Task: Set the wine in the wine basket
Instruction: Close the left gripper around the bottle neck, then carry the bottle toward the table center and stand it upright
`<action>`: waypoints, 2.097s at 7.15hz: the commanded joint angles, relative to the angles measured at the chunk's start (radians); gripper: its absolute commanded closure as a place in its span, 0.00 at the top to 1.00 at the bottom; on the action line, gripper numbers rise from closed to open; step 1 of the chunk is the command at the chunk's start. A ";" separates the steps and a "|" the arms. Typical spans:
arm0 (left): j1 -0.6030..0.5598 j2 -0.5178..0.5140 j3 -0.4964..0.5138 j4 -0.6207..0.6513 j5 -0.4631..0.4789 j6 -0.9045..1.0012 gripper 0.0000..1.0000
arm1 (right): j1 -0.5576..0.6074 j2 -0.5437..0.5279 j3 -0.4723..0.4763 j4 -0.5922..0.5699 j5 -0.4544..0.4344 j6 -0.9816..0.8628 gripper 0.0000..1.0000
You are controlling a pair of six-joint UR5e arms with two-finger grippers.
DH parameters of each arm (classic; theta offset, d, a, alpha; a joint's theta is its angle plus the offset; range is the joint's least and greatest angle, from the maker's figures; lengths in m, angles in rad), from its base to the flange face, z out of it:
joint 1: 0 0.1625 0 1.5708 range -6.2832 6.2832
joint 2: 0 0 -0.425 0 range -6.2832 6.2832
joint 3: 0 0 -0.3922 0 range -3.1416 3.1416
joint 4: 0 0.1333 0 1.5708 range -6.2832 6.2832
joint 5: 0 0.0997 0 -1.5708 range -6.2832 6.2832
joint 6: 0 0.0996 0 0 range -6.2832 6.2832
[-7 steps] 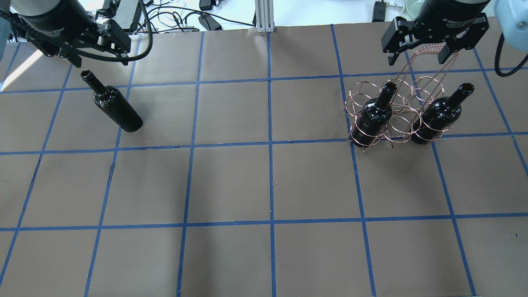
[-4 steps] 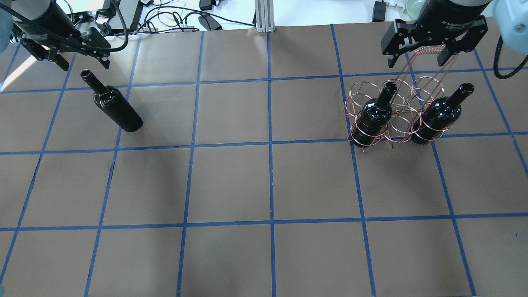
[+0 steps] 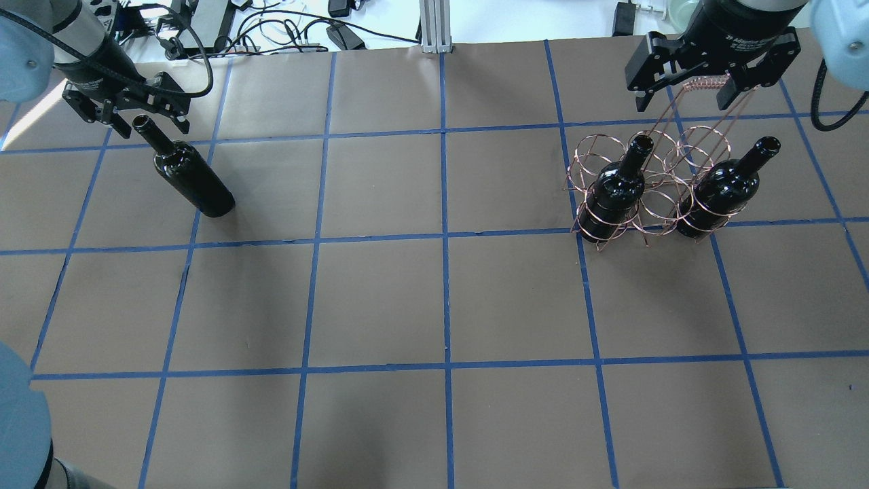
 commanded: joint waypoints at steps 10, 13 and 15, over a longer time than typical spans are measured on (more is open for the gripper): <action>-0.176 0.209 -0.049 -0.192 -0.001 -0.263 0.00 | 0.000 0.001 0.001 -0.006 0.029 -0.002 1.00; -0.327 0.310 -0.270 -0.139 -0.010 -0.462 0.00 | 0.000 0.000 0.001 -0.007 0.032 0.002 1.00; -0.341 0.358 -0.342 -0.130 -0.079 -0.484 0.00 | 0.000 0.000 0.001 -0.004 0.032 0.002 1.00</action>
